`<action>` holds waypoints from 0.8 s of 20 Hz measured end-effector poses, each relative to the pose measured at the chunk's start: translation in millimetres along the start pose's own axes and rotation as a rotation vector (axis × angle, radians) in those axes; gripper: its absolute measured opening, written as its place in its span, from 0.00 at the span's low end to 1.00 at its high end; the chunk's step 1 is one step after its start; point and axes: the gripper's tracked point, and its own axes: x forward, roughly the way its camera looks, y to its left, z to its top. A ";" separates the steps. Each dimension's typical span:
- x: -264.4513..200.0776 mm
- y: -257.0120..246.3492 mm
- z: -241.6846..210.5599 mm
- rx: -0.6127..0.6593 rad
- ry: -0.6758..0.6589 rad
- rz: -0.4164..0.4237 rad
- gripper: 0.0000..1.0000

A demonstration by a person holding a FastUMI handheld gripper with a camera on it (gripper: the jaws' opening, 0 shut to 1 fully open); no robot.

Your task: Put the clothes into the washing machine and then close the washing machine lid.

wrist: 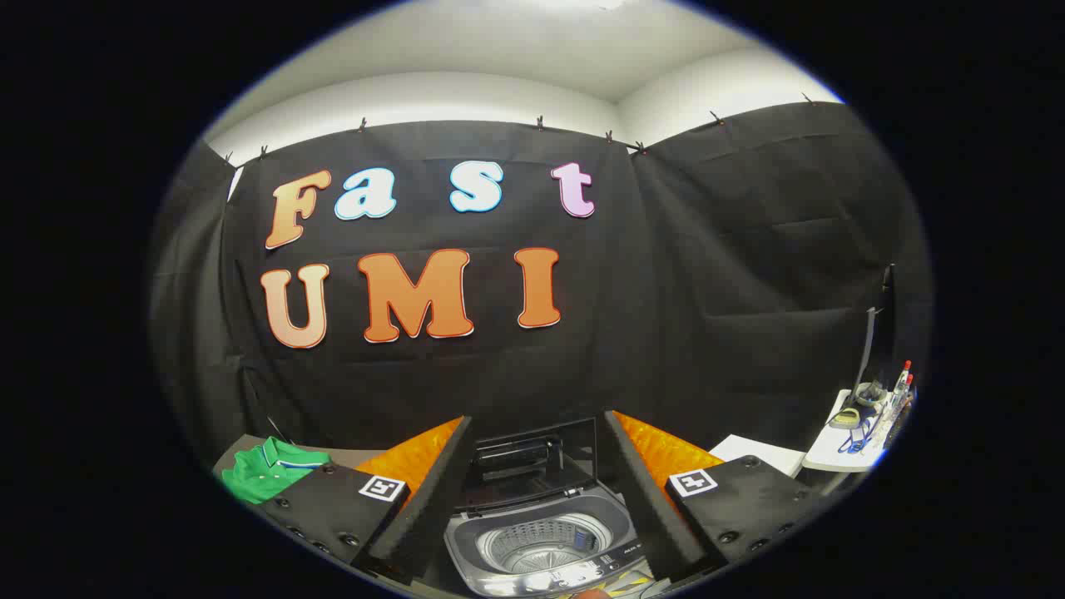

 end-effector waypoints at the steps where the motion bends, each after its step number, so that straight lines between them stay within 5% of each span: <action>1: 0.8 0.4 0.6 0.001 0.002 0.000 0.99; 16: 5.9 -9.0 -4.7 0.014 0.034 0.009 0.99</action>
